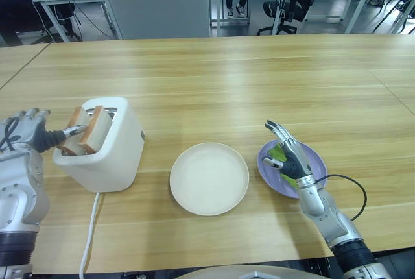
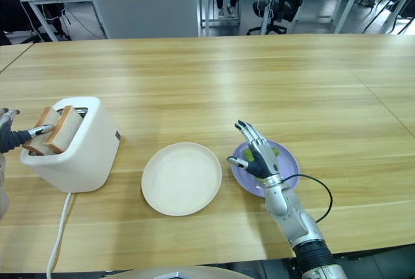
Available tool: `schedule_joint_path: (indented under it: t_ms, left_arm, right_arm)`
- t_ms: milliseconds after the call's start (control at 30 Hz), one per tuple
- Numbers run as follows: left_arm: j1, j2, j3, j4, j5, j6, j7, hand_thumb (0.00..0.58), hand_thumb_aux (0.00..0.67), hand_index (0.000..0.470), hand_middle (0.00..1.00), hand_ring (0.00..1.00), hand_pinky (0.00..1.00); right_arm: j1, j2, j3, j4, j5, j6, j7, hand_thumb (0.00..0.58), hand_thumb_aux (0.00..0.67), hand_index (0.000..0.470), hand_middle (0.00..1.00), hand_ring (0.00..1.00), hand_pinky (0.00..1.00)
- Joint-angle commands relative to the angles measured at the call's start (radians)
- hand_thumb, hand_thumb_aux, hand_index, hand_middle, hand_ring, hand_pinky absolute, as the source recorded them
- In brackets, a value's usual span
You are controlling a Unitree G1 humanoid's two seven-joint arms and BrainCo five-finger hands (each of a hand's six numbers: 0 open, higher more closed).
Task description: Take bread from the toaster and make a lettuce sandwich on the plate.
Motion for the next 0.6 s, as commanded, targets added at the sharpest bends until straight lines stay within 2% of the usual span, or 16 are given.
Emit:
schedule_joint_path:
  t_ms: [33, 600]
  left_arm:
    - [0.006, 0.002, -0.041, 0.051, -0.022, 0.001, -0.003, 0.0, 0.0, 0.0, 0.0, 0.0, 0.0]
    - [0.0, 0.025, -0.021, 0.08, -0.086, 0.023, 0.1, 0.0, 0.0, 0.0, 0.0, 0.0, 0.0]
  right_arm:
    - [0.003, -0.009, -0.009, -0.009, 0.014, 0.007, 0.008, 0.0, 0.0, 0.0, 0.0, 0.0, 0.0]
    - [0.008, -0.019, 0.0, -0.018, 0.021, 0.01, 0.021, 0.0, 0.0, 0.0, 0.0, 0.0, 0.0]
